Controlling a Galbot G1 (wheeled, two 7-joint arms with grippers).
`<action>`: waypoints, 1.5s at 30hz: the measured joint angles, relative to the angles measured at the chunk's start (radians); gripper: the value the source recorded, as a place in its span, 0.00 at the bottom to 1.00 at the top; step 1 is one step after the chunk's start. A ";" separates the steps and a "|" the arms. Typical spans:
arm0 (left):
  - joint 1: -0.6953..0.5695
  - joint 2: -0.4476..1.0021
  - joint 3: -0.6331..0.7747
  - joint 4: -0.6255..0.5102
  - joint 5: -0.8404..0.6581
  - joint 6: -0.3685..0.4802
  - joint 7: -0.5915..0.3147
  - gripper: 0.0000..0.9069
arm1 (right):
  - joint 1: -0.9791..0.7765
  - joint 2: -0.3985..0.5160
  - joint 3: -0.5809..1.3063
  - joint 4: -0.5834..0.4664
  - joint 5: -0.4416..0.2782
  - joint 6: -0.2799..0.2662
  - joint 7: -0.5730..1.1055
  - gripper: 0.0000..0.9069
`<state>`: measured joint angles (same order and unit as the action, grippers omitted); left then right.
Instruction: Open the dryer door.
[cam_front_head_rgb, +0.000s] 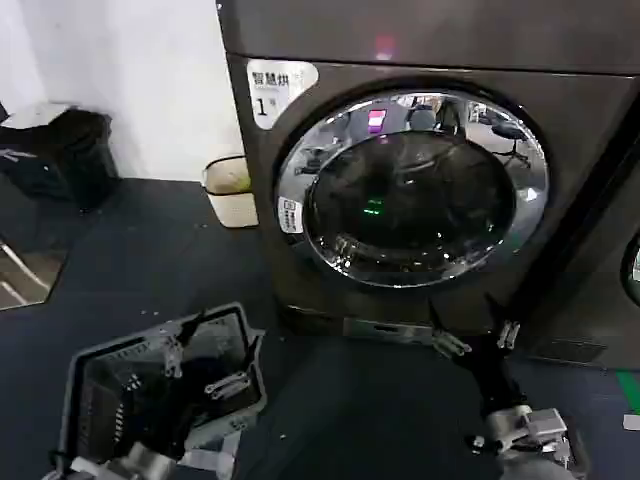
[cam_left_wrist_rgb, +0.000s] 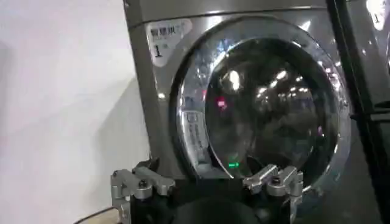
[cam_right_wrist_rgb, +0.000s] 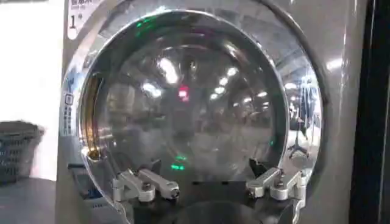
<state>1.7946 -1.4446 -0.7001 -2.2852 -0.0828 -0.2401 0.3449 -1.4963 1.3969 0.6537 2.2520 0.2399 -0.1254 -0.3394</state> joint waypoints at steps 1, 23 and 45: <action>0.001 -0.001 0.002 0.000 0.006 -0.001 -0.003 1.00 | 0.016 -0.027 -0.007 -0.011 0.036 -0.001 -0.005 1.00; 0.023 -0.019 -0.003 -0.017 0.016 0.075 -0.025 1.00 | 0.556 -0.339 -0.351 -0.349 0.186 -0.076 -0.146 1.00; 0.046 -0.037 0.003 -0.042 0.065 0.125 -0.014 1.00 | 0.896 -0.186 -0.624 -0.647 0.114 -0.040 -0.157 1.00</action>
<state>1.8410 -1.4812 -0.6975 -2.3268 -0.0173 -0.1150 0.3312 -0.5998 1.2104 0.0299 1.6051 0.3535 -0.1657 -0.4967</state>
